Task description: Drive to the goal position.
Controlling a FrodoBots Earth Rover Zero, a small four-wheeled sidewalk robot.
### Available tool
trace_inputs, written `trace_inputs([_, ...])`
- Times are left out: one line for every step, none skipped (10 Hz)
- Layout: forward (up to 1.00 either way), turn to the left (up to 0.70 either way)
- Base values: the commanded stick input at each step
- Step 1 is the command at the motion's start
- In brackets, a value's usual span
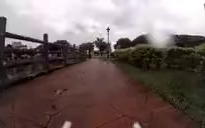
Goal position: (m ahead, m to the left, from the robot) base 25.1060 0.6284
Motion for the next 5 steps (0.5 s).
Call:
trace_inputs([0.5,0.0])
trace_inputs([0.5,0.0])
trace_inputs([0.5,0.0])
trace_inputs([0.5,0.0])
trace_inputs([0.5,0.0])
